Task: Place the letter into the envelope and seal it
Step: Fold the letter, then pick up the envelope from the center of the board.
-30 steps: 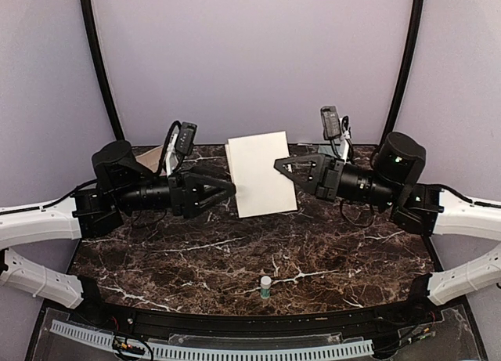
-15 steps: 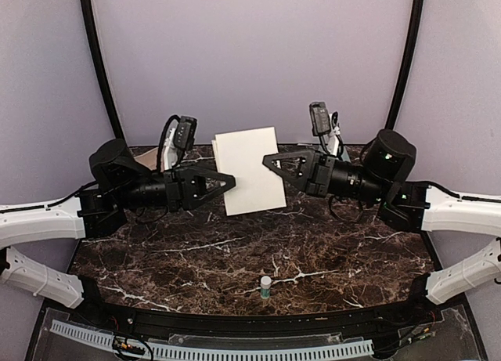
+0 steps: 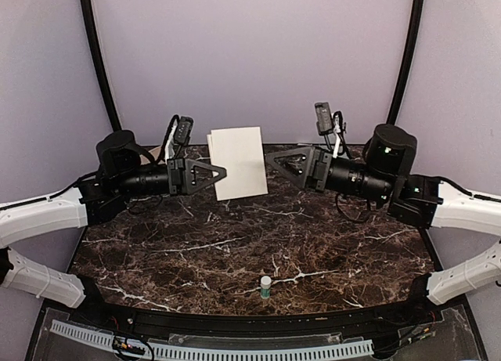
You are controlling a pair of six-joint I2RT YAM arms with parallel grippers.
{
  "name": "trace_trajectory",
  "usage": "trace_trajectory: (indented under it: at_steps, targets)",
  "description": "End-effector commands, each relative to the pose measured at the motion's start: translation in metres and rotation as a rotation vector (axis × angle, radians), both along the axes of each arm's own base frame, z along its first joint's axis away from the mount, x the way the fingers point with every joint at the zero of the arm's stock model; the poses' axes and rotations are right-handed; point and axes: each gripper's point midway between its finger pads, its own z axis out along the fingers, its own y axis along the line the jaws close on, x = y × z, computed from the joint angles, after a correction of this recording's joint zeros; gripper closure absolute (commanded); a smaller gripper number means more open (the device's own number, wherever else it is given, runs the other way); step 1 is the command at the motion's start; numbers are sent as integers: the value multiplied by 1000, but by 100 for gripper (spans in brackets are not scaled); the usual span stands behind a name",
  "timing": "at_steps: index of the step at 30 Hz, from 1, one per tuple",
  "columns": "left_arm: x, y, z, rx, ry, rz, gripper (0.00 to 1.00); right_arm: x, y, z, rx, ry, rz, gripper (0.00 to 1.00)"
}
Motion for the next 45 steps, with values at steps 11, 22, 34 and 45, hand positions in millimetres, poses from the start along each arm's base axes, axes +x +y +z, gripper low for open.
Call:
trace_trajectory:
  at_steps: [11,22,34,45]
  targets:
    - [143,96,-51,188,18,131,100,150,-130,-83,-664,265,-716,12]
    - [168,144,-80,226,11,294,100,273,-178,-172,-938,369,-794,21]
    - [168,148,-91,207,65,263,100,370,-206,-254,-1212,373,-912,31]
    - [171,147,-104,210,99,243,100,410,-210,-291,-1336,273,-927,54]
